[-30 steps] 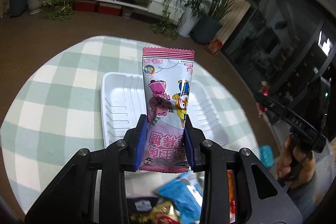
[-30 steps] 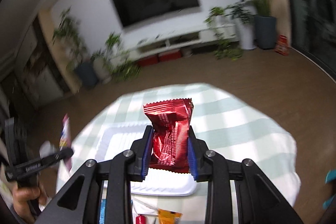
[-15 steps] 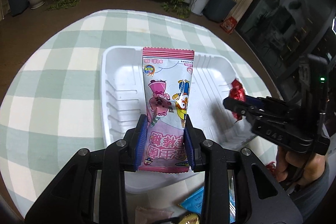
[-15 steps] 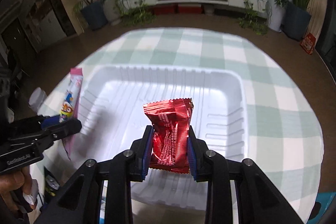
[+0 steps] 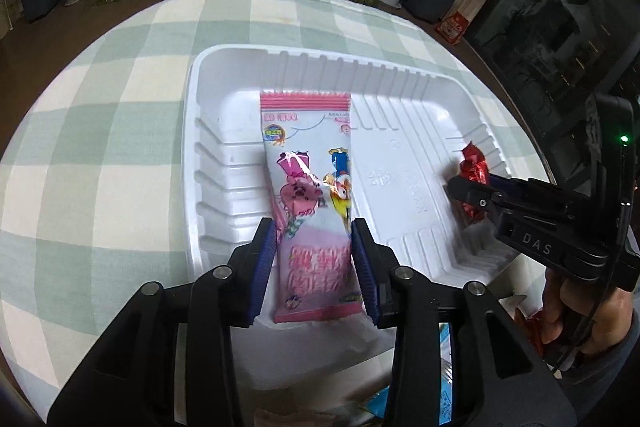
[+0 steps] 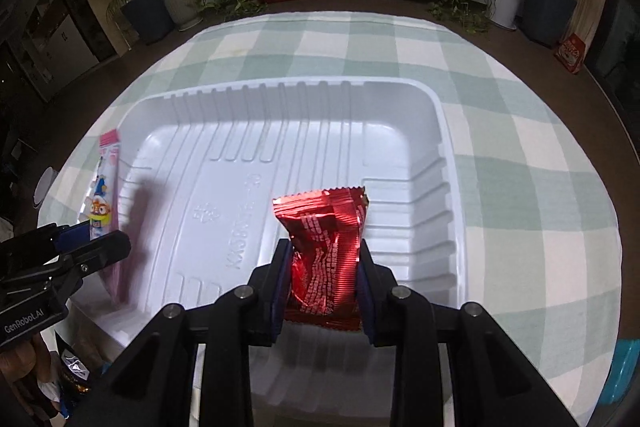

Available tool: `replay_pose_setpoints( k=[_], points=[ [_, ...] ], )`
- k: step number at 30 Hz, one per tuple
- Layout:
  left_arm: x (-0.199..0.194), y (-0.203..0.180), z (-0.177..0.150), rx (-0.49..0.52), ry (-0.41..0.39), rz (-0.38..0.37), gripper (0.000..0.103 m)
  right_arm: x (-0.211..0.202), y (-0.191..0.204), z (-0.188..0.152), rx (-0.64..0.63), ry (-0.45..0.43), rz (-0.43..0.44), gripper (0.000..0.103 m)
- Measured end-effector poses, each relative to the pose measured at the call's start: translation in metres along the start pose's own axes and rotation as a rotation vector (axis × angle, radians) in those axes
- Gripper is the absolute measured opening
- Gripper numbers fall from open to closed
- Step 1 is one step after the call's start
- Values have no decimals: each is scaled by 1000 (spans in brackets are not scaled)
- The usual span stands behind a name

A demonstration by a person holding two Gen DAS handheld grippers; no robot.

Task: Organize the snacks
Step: 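Carry the pink pack and red candy into the white tray and release both, then move both tools back over the snack pile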

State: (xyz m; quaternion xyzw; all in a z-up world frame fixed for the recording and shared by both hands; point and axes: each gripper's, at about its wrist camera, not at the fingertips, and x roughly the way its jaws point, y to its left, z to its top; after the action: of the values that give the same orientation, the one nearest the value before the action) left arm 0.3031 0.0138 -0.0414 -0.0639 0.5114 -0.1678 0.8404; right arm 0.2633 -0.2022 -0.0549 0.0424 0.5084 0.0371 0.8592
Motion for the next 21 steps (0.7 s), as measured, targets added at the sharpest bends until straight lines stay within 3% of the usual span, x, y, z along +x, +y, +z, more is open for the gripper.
replay_pose_setpoints(
  k=[7, 9, 12, 15, 17, 19, 21],
  points=[
    [-3, -1, 2, 4, -24, 8, 49, -4, -1, -1, -12, -11, 11, 34],
    [-10, 2, 2, -11, -44, 1, 51, -6, -2, -2, -5, -10, 7, 43],
    [-26, 6, 2, -30, -86, 4, 66, -11, -8, -1, 14, -16, 13, 55],
    [-48, 12, 1, -43, -145, -18, 78, -25, -15, 2, 41, -57, 32, 66],
    [-65, 14, -1, -40, -195, -49, 78, -36, -19, 4, 62, -87, 50, 69],
    [-85, 14, -5, -21, -257, -76, 94, -53, -24, 6, 80, -136, 87, 70],
    [-113, 10, -17, 36, -346, -100, 103, -73, -27, 5, 78, -191, 118, 72]
  ],
)
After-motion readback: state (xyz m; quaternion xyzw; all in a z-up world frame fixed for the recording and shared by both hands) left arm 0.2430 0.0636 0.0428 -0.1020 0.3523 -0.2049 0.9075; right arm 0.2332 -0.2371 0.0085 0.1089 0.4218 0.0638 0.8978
